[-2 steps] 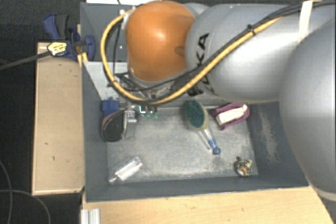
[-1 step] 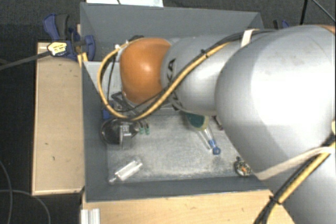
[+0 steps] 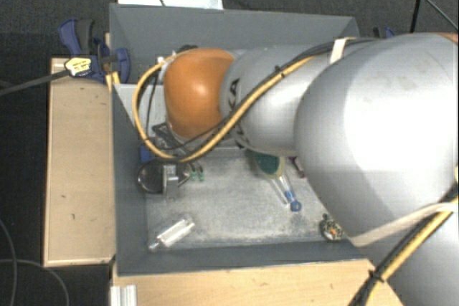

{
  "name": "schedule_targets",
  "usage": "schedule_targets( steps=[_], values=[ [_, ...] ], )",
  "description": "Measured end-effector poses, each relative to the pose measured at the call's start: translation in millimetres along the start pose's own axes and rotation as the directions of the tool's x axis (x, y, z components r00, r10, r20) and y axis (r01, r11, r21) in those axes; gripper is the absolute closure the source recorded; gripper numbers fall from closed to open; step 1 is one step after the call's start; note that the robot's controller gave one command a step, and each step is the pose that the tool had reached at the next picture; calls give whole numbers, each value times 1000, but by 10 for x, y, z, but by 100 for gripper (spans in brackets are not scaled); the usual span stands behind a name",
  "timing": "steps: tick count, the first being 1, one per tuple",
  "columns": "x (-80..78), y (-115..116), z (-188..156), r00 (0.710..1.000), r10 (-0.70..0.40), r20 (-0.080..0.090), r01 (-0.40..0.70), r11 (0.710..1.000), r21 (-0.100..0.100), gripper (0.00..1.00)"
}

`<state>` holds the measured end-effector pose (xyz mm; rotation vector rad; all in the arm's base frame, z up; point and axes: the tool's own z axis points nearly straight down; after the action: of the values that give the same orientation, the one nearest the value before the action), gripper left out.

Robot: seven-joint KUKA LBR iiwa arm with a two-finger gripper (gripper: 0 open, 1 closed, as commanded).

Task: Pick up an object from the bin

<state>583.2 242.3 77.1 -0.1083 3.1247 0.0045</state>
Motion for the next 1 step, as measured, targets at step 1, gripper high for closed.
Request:
schedule_targets(
  steps=[1],
  values=[
    [-95,51,-71,996,87,-8,-87,996,2,100]
  ],
)
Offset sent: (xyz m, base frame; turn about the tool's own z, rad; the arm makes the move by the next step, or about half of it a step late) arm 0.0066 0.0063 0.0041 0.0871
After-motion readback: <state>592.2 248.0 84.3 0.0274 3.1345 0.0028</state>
